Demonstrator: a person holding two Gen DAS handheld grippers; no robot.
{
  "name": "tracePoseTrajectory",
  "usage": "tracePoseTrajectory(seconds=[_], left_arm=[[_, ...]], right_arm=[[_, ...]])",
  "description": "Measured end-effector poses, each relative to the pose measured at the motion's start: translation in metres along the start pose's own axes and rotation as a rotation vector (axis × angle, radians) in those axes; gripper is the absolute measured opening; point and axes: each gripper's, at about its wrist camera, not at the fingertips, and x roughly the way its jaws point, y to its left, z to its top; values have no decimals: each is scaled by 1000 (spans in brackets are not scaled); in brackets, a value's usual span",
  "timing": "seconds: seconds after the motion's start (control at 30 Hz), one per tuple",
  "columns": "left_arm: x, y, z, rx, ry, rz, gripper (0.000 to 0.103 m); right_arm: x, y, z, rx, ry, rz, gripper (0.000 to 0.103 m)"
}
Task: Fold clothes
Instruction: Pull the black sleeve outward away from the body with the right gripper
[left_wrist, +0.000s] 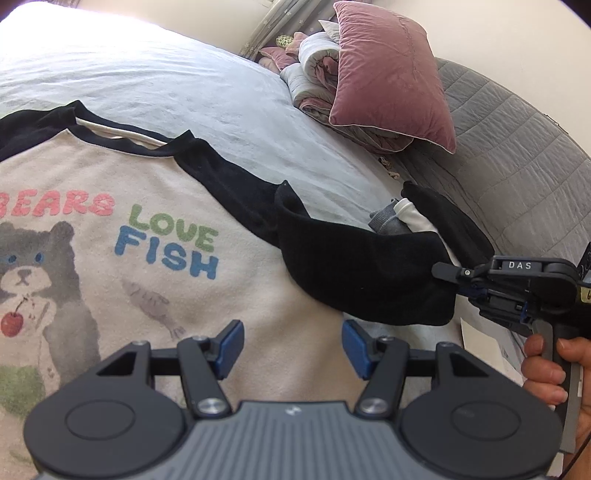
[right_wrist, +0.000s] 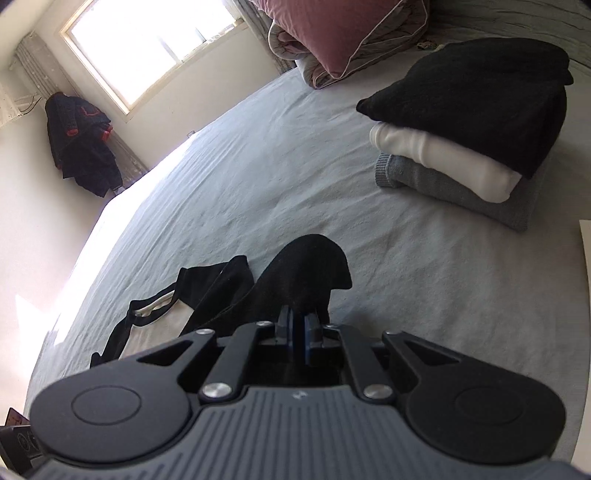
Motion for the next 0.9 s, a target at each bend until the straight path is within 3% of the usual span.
tracePoseTrajectory(seconds=[0.13, 0.23, 0.53, 0.6, 0.73, 0.9], left_arm=[[-2, 0, 1, -6, -4, -3, 59], [-2, -1, 1, -5, 0, -1, 59], [1, -2, 3, 17, 3, 14, 57], [4, -1, 13, 18, 10, 21, 49], [14, -3, 38, -4, -9, 9, 48], [52, -18, 64, 90, 2, 79, 48]], right_arm=[[-20, -8, 8, -58, -130, -166, 7], [-27, -14, 10, -96, -180, -235, 7], [-34, -24, 11, -151, -273, -283, 7], [-38, -23, 13, -168, -314, -298, 7], [-45, -20, 15, -231, -418, -342, 7], [-40, -19, 18, -276, -460, -374, 7]])
